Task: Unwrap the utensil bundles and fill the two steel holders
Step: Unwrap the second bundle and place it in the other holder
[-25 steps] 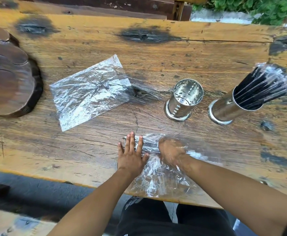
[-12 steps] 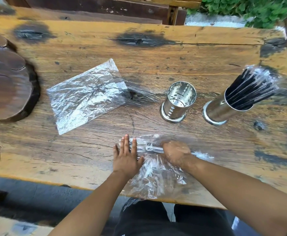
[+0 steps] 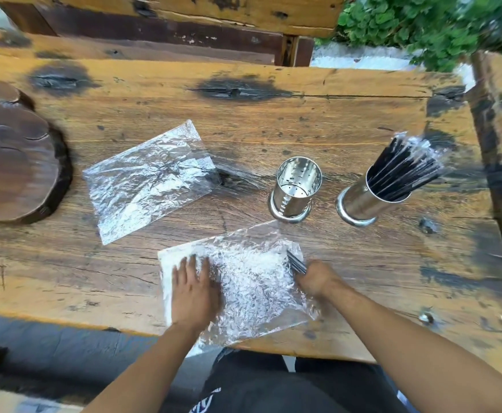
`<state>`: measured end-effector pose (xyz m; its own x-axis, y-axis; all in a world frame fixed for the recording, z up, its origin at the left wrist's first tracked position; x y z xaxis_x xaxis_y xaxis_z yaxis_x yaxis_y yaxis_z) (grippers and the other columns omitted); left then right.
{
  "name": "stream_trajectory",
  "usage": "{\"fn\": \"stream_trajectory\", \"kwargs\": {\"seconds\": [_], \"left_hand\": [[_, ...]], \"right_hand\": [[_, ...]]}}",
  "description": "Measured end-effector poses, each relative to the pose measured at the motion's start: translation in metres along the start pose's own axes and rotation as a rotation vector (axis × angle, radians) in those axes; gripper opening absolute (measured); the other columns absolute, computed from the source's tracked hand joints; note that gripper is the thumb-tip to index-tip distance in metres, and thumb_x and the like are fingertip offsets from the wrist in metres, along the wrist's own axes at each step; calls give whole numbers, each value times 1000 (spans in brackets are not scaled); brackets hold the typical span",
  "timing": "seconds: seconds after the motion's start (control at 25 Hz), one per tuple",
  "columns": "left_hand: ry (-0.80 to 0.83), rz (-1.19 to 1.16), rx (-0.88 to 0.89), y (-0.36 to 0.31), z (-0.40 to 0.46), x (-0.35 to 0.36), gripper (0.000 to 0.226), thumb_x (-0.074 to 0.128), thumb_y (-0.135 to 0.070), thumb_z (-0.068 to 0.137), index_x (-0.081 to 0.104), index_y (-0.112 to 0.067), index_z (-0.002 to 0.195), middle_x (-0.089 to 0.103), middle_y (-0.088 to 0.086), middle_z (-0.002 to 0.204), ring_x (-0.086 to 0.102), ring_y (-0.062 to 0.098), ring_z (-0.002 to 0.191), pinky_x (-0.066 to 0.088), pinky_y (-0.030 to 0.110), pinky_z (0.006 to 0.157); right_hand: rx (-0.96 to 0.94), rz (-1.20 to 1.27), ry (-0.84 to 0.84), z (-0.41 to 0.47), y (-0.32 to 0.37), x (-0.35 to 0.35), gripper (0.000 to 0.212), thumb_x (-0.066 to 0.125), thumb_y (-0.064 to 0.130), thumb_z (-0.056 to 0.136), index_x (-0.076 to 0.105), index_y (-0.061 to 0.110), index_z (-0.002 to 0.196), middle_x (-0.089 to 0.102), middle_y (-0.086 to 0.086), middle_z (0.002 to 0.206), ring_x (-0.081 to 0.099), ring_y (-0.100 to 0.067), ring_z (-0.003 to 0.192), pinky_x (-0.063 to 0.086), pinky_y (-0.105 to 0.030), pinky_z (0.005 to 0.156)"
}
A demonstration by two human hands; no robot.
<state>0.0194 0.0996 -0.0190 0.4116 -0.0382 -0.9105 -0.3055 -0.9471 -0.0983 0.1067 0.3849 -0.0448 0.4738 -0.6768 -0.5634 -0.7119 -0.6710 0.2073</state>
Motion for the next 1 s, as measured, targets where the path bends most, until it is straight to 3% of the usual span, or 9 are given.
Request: {"fn": "stream_trajectory", "kwargs": {"seconds": [0.12,0.2,0.32,0.44,0.52,0.64,0.8,1.0], "left_hand": [[190,17,263,-57,-22,35,80,39,-52,90,14,-30,162,11,14,170,11,39,157,19,56,125],[277,82,231,-68,-23,50,87,45,-60,89,6,-35,163,0,10,172,2,38,158,16,58,124],[298,115,138,-67,-17,53,93,55,-60,84,12,-31,162,4,12,171,5,40,156,20,62,120],[292,111,64,-57,-9,45,92,60,-56,82,15,-31,159,6,11,168,6,39,155,24,60,118],[291,76,11,-48,-4,39,89,62,-54,82,18,-31,156,7,10,166,6,39,155,25,58,118],[274,12,-54,-33,6,27,79,64,-51,77,30,-33,147,18,8,159,16,36,149,33,54,113],[241,-42,-108,-22,22,15,64,59,-51,82,40,-30,139,28,7,153,25,33,143,36,52,109],[255,-92,-154,-22,36,12,60,50,-53,88,41,-30,142,27,8,154,24,34,144,38,54,109]], "right_hand": [[83,112,-27,-7,-18,-7,22,59,38,93,61,16,93,60,2,77,64,-17,71,49,-26,61],[103,131,-86,-13,-25,-17,29,60,46,89,63,17,87,61,3,71,62,-16,67,53,-28,63],[104,240,-170,-28,-24,-43,40,62,55,85,67,16,77,63,5,61,59,-10,54,46,-24,52],[-41,445,-226,-43,4,-77,41,62,37,91,52,17,57,54,4,49,49,-15,46,35,-25,47],[-153,703,-222,-55,27,-102,39,61,23,91,46,20,55,45,3,44,44,-18,42,37,-28,49],[-302,1059,-161,-64,60,-142,36,59,13,96,51,14,61,48,0,44,52,-21,45,47,-33,53],[-396,1375,-257,-63,86,-200,26,60,16,100,58,11,75,61,-2,57,64,-18,56,58,-37,68],[-392,1663,-406,-39,82,-241,17,61,21,101,59,12,87,64,2,65,64,-15,63,58,-40,87]]}}
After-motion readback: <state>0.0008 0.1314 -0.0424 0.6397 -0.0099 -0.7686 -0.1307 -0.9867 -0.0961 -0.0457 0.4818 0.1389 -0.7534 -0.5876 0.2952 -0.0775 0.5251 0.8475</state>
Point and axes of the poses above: each hand's wrist, its own z-axis towards the middle knuckle, its own x-axis out of the palm, y = z × x, the point moved 9 cm from there along z, towards the middle knuckle
